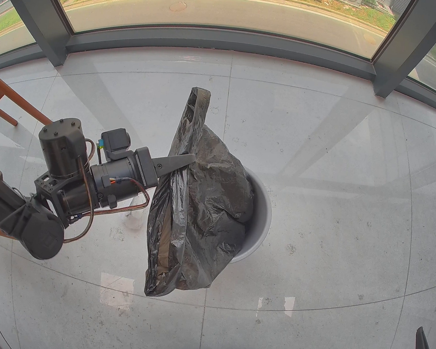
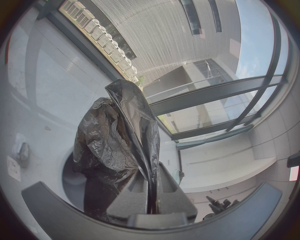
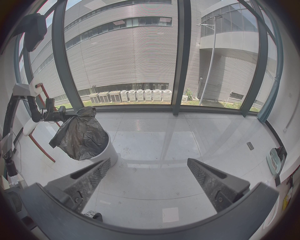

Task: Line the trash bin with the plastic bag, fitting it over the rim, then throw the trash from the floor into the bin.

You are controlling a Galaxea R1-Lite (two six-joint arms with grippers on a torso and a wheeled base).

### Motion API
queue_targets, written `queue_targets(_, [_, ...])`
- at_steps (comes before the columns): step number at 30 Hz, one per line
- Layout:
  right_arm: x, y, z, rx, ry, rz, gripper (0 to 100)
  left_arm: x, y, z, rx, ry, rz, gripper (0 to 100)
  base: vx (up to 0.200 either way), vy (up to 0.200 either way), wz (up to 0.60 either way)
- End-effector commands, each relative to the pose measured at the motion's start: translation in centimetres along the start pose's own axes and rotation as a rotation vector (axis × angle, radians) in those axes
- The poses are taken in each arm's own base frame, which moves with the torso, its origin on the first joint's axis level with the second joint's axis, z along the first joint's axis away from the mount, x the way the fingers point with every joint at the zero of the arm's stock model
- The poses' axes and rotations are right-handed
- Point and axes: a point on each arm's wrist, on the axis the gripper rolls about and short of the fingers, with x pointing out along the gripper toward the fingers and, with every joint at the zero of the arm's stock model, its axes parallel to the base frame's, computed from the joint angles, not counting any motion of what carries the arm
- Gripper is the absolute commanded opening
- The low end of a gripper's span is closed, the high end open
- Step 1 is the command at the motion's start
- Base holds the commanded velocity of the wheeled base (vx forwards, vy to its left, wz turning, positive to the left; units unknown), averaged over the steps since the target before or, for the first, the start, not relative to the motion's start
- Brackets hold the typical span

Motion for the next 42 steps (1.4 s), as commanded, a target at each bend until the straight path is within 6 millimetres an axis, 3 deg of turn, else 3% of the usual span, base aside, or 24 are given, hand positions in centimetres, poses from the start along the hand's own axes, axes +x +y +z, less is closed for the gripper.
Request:
queue_targets(1, [0.0,0.0,-0.5,0.0,0.003,0.001,100,-0.3,-3.7,3.3,0.181,-0.079,0.048,0,0.0,0.0,0.0])
queue_targets(4, [0.0,0.0,-0.5,0.0,0.004,-0.001,100,0.9,-4.8,1.8,0.198,-0.035,0.056,0,0.0,0.0,0.0])
queue_targets(8, [0.0,0.0,-0.5,-0.008,0.003,0.004,100,2.4,-4.3,-0.2,0.262,0.052,0.074,0,0.0,0.0,0.0])
queue_targets(12, [0.0,0.0,-0.5,-0.006,0.003,0.01,100,3.2,-5.8,-1.0,0.254,0.169,0.077,0,0.0,0.0,0.0])
queue_targets(15, [0.0,0.0,-0.5,-0.006,0.001,0.01,100,2.6,-6.7,-0.8,0.307,0.273,0.138,0,0.0,0.0,0.0])
queue_targets(17, [-0.3,0.1,1.0,0.004,-0.058,0.02,100,2.5,-6.7,-0.8,0.398,0.327,0.174,0,0.0,0.0,0.0])
queue_targets(18, [-0.6,0.0,3.9,0.014,-0.101,0.041,100,2.5,-6.7,-0.9,0.443,0.342,0.173,0,0.0,0.0,0.0])
queue_targets(19, [0.3,0.0,5.6,0.025,-0.04,0.072,100,2.6,-6.6,-0.9,0.468,0.343,0.168,0,0.0,0.0,0.0])
queue_targets(21, [3.5,0.3,6.9,0.083,0.153,0.137,100,2.9,-6.4,-1.2,0.513,0.352,0.157,0,0.0,0.0,0.0])
queue_targets(22, [3.7,0.3,7.0,0.09,0.16,0.143,100,3.0,-6.4,-1.3,0.515,0.356,0.155,0,0.0,0.0,0.0])
queue_targets(24, [5.9,1.1,9.9,0.221,0.238,0.268,100,3.8,-6.2,-2.3,0.589,0.39,0.128,0,0.0,0.0,0.0])
queue_targets(27, [10.6,3.6,13.0,0.358,0.392,0.403,100,4.0,-6.7,-2.7,0.653,0.401,0.11,0,0.0,0.0,0.0])
queue_targets(29, [11.5,4.1,13.6,0.377,0.416,0.419,100,4.0,-6.8,-2.8,0.656,0.401,0.109,0,0.0,0.0,0.0])
queue_targets(30, [13.9,5.7,15.1,0.42,0.464,0.445,100,4.2,-7.8,-3.4,0.67,0.41,0.095,0,0.0,0.0,0.0])
queue_targets(34, [17.9,9.3,15.0,0.479,0.604,0.47,100,4.3,-8.8,-4.5,0.676,0.424,0.101,0,0.0,0.0,0.0])
queue_targets(39, [20.1,11.7,14.0,0.464,0.691,0.483,100,4.2,-8.9,-5.0,0.68,0.436,0.099,0,0.0,0.0,0.0])
queue_targets(40, [21.6,13.6,13.6,0.448,0.727,0.5,100,4.2,-8.8,-5.0,0.686,0.435,0.107,0,0.0,0.0,0.0])
queue_targets(42, [22.7,15.1,13.6,0.44,0.739,0.516,100,4.2,-8.9,-4.9,0.696,0.428,0.13,0,0.0,0.0,0.0])
